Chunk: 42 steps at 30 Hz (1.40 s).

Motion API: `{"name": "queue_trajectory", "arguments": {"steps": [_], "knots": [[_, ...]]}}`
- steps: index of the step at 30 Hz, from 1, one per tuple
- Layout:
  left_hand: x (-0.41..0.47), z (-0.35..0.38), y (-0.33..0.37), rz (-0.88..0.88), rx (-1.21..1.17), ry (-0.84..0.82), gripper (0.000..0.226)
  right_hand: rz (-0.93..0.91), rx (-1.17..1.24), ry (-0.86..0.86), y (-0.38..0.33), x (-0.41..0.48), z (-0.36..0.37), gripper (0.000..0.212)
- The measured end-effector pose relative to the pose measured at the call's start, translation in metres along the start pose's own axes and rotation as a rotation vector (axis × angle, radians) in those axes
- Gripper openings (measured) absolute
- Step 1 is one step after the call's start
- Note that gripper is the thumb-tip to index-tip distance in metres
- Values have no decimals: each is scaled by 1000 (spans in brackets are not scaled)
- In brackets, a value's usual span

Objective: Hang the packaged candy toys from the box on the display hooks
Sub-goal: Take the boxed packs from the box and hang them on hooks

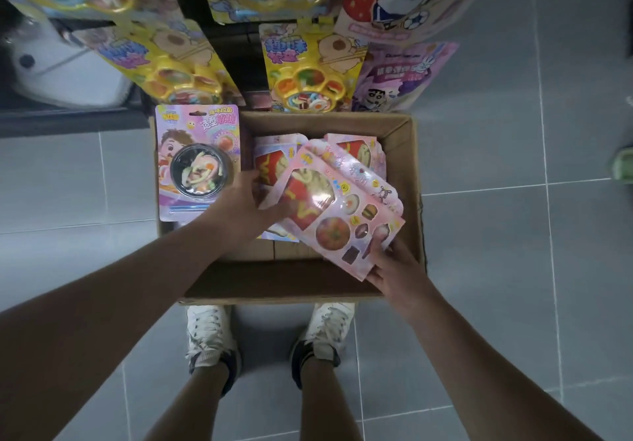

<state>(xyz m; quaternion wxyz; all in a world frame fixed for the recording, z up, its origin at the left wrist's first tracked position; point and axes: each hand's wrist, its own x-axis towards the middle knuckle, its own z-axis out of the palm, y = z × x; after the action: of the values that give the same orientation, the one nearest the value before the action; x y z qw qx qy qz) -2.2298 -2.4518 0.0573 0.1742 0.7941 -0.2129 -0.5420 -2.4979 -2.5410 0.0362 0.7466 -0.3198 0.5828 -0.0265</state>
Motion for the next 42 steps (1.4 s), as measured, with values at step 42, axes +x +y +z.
{"name": "queue_trajectory", "arguments": {"steps": [42], "knots": [[-117,-136,-60,124,-689,148,42,-109,-280,297,-13,-37,61,42]]}}
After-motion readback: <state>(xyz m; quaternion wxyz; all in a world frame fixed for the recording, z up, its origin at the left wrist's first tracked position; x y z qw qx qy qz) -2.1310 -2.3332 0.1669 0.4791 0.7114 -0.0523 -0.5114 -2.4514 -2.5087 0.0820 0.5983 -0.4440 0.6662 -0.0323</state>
